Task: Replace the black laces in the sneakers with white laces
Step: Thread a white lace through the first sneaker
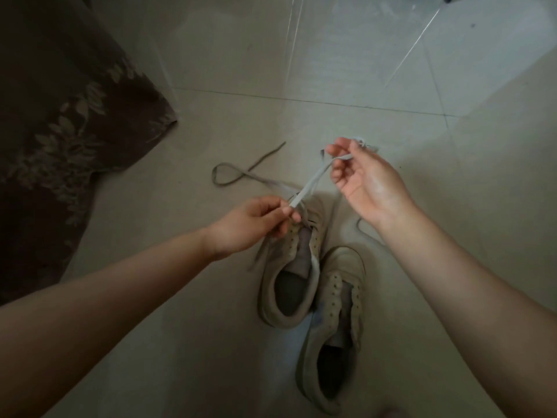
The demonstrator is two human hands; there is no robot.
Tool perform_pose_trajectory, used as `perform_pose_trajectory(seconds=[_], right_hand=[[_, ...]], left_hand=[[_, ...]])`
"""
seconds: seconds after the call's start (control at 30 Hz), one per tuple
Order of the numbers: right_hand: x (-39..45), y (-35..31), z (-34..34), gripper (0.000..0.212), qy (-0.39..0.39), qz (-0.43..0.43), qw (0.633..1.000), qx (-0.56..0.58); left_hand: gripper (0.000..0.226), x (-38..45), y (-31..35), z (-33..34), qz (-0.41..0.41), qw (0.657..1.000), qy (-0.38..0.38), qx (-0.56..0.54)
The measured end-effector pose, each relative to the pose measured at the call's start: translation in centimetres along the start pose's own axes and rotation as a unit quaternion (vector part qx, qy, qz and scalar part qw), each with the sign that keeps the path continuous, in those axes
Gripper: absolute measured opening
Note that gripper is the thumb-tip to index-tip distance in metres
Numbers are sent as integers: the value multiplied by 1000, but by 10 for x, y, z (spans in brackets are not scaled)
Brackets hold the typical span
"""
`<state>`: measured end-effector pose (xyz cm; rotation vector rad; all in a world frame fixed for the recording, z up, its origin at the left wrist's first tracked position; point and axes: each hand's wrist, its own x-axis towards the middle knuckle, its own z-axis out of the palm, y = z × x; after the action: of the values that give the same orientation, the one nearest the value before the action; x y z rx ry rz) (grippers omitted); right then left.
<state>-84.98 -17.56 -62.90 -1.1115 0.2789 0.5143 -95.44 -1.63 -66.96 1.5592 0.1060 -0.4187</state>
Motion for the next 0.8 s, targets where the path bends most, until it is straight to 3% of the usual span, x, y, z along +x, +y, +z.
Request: perform_pose_trajectory(seconds=[0.2, 0.27, 0.33, 0.43, 0.6, 0.7, 0.8], right_hand=[[15, -11, -16, 22, 87, 23, 994, 65], [21, -15, -22, 21, 108, 16, 993, 46], [23, -15, -27, 14, 115, 31, 990, -75], [13, 6, -36, 10, 108, 71, 926, -355], [-8, 43, -36, 19, -3, 35, 771, -636], [-15, 43, -37, 35, -74, 97, 770, -626], [-20, 47, -39, 23, -102, 67, 772, -623]], left_hand=[[16, 2, -9, -10, -62, 985, -65, 149], [16, 4, -12, -11, -65, 980, -38, 187], [18, 6, -11, -9, -75, 988, 31, 129], [16, 10, -4, -2, -112, 983, 147, -22], [15, 19, -2, 5, -108, 958, 265, -14], [16, 23, -3, 4, -110, 938, 317, -88], [22, 26, -6, 3, -103, 926, 325, -159]])
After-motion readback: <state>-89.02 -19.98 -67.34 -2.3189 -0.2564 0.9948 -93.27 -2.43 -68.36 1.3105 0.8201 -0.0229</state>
